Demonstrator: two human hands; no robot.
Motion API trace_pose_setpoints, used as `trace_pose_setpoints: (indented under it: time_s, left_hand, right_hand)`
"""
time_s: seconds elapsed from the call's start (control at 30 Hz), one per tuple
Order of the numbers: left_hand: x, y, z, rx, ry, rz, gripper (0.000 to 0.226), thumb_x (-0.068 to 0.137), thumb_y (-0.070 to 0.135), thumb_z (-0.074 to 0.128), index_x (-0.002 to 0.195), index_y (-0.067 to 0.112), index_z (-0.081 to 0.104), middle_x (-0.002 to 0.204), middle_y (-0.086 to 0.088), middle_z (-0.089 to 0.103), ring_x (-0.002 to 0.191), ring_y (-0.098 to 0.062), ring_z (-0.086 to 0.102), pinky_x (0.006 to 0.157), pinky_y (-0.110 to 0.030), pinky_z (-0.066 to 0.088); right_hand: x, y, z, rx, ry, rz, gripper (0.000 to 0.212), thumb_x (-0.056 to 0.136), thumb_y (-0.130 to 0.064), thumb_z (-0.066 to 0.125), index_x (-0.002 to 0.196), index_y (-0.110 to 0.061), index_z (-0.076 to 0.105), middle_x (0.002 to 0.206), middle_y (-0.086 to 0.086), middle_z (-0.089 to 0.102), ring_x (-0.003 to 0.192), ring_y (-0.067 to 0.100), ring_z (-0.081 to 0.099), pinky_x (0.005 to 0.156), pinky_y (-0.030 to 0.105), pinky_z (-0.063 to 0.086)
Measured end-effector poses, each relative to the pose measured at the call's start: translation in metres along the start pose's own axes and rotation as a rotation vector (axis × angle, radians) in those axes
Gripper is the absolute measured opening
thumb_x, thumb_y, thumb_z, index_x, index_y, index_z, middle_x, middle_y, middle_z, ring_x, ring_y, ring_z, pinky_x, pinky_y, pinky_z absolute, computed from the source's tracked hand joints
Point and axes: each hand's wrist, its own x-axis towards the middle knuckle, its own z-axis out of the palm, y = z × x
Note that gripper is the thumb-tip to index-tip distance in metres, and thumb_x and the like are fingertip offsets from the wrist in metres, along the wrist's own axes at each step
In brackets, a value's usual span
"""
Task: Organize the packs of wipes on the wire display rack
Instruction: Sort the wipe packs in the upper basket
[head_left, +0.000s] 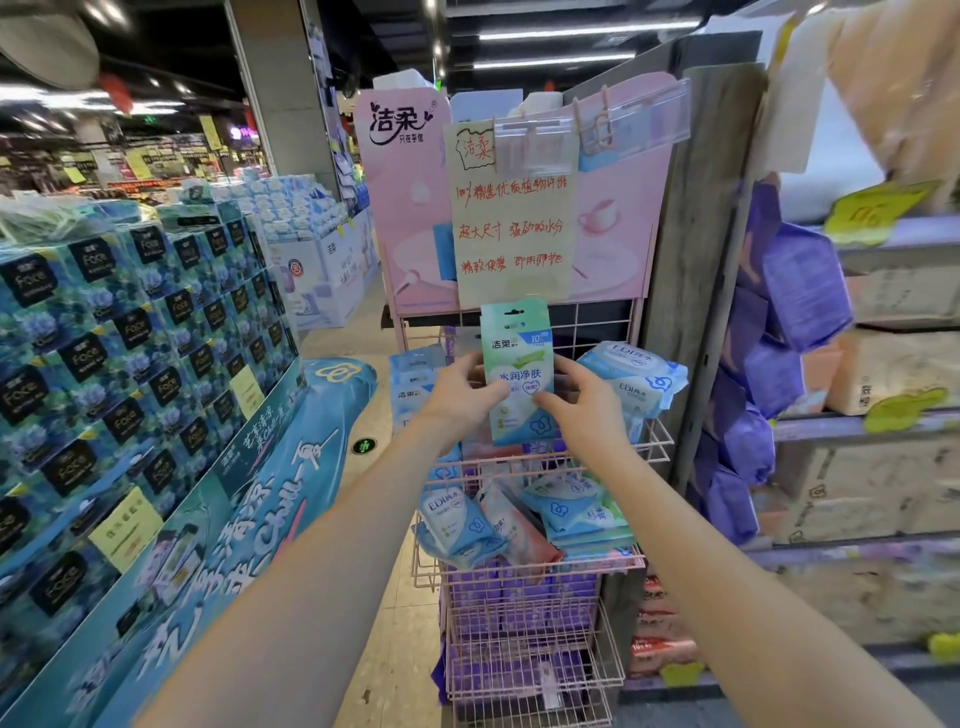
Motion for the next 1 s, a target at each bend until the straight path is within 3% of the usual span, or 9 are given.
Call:
trace_pose_setpoints:
  time_s: [0.13, 0.23, 0.4, 0.6, 0.77, 0.9, 1.0]
  left_hand:
    - [0.002, 0.0, 0.017, 0.129, 0.019, 0.044, 0.047, 0.091, 0.011, 0.071, 0.137, 0.013, 0.06, 0.122, -0.002, 0.073, 0.106, -0.015, 0.068, 0.085, -0.022, 0.055]
    - [0.003, -0.007, 0.027, 0.194, 0.056, 0.028, 0.049, 0.089, 0.013, 0.074, 0.136, 0.013, 0.059, 0.12, -0.001, 0.072, 0.11, -0.019, 0.068, 0.093, -0.031, 0.053]
    - [0.002, -0.018, 0.034, 0.303, 0.085, 0.03, 0.044, 0.088, 0.017, 0.077, 0.13, 0.016, 0.062, 0.124, -0.002, 0.072, 0.112, -0.018, 0.066, 0.097, -0.033, 0.052]
    - [0.006, -0.019, 0.038, 0.448, 0.108, 0.023, 0.034, 0.088, 0.023, 0.078, 0.12, 0.015, 0.069, 0.116, -0.008, 0.073, 0.106, -0.026, 0.069, 0.096, -0.044, 0.056]
    - [0.004, -0.017, 0.04, 0.413, 0.106, 0.012, 0.034, 0.088, 0.026, 0.08, 0.119, 0.016, 0.068, 0.113, -0.003, 0.077, 0.105, -0.023, 0.071, 0.095, -0.047, 0.057]
    - [0.004, -0.013, 0.047, 0.387, 0.16, 0.004, 0.04, 0.087, 0.019, 0.082, 0.122, 0.012, 0.065, 0.116, -0.005, 0.076, 0.108, -0.023, 0.07, 0.097, -0.043, 0.056]
    - [0.004, -0.01, 0.052, 0.365, 0.19, -0.003, 0.038, 0.087, 0.014, 0.081, 0.121, 0.009, 0.064, 0.115, -0.007, 0.075, 0.107, -0.023, 0.07, 0.097, -0.043, 0.056]
  right_hand:
    - [-0.002, 0.006, -0.002, -0.097, 0.11, 0.019, 0.044, 0.093, -0.013, 0.069, 0.135, -0.025, 0.06, 0.116, -0.01, 0.071, 0.106, 0.009, 0.066, 0.089, 0.032, 0.057]
    - [-0.005, 0.011, -0.004, -0.143, 0.128, 0.026, 0.04, 0.094, -0.013, 0.067, 0.133, -0.023, 0.061, 0.123, -0.004, 0.072, 0.112, 0.013, 0.066, 0.085, 0.028, 0.053]
    - [-0.006, 0.015, -0.003, -0.335, 0.136, 0.036, 0.029, 0.093, -0.013, 0.066, 0.12, -0.022, 0.067, 0.113, 0.0, 0.075, 0.103, 0.021, 0.069, 0.084, 0.04, 0.058]
    - [-0.007, 0.017, -0.002, -0.398, 0.169, 0.041, 0.025, 0.092, -0.017, 0.069, 0.117, -0.02, 0.068, 0.103, 0.001, 0.075, 0.09, 0.021, 0.067, 0.07, 0.031, 0.048]
    - [-0.003, 0.017, -0.002, -0.537, 0.155, 0.12, 0.011, 0.093, -0.02, 0.065, 0.102, -0.013, 0.064, 0.091, 0.004, 0.068, 0.079, 0.024, 0.059, 0.064, 0.033, 0.044]
    - [-0.002, 0.015, -0.002, -0.622, 0.144, 0.13, 0.011, 0.096, -0.017, 0.059, 0.094, -0.009, 0.066, 0.091, 0.01, 0.07, 0.086, 0.031, 0.066, 0.065, 0.035, 0.049]
    - [-0.003, 0.014, 0.0, -0.629, 0.153, 0.144, 0.011, 0.096, -0.017, 0.059, 0.099, -0.009, 0.064, 0.095, 0.011, 0.069, 0.089, 0.033, 0.066, 0.068, 0.036, 0.05]
